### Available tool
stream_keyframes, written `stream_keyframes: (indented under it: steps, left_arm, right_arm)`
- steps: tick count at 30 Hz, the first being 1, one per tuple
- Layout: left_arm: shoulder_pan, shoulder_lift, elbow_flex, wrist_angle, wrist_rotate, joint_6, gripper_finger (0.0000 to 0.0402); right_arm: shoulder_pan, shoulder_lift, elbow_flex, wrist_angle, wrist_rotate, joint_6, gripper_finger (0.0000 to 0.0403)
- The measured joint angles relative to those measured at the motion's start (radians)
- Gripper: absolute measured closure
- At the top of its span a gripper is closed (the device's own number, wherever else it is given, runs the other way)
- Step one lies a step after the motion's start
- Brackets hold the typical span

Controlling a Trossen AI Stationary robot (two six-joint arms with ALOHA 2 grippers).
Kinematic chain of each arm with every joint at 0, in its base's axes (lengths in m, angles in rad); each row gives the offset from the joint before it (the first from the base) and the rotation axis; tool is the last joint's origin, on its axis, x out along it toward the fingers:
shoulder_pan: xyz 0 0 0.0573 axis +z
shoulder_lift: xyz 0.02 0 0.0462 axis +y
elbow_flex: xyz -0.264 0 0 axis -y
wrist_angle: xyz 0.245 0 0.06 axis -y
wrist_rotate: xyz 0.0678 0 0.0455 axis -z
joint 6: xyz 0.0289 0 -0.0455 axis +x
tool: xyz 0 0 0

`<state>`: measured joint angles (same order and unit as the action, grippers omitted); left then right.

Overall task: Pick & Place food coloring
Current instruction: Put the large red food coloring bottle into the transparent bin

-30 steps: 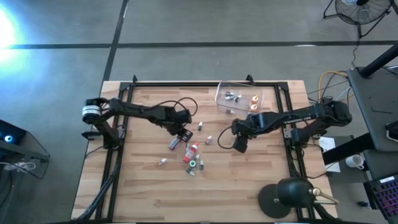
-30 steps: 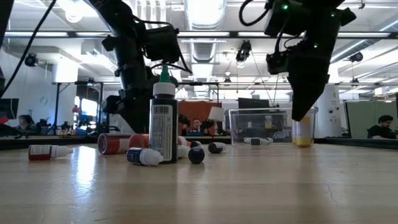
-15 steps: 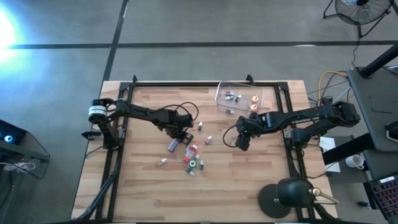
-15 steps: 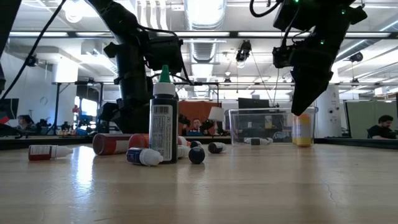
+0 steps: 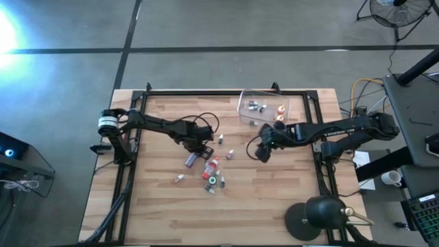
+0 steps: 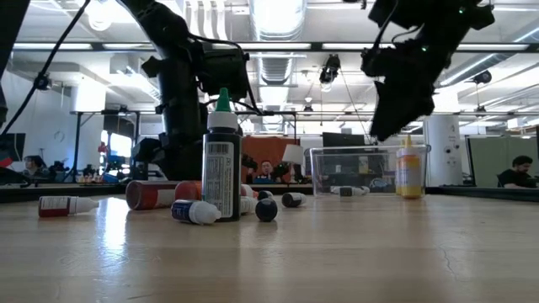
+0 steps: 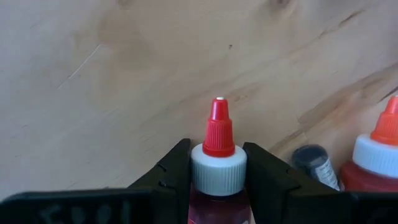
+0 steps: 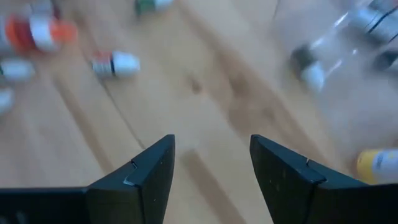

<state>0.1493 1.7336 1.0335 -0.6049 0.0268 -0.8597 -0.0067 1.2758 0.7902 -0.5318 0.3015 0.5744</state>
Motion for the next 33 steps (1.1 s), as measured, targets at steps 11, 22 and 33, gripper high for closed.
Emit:
stream_keyframes:
  steps: [11, 22, 33]
  left_arm:
    - [0.02, -0.071, 0.257, 0.097, -0.307, 0.233, 0.0308]
    - [0.096, -0.018, 0.359, 0.736, -0.316, 0.64, 0.0308]
    - [0.243, 0.148, 0.375, 0.969, -0.135, 0.642, 0.0307]
  right_arm:
    - [-0.034, -0.168, 0.0, 0.098, 0.303, -0.049, 0.02]
    - [-0.183, -0.353, 0.0, 0.124, 0.325, -0.206, 0.02]
    - [-0.216, -0.377, 0.0, 0.117, 0.247, -0.173, 0.02]
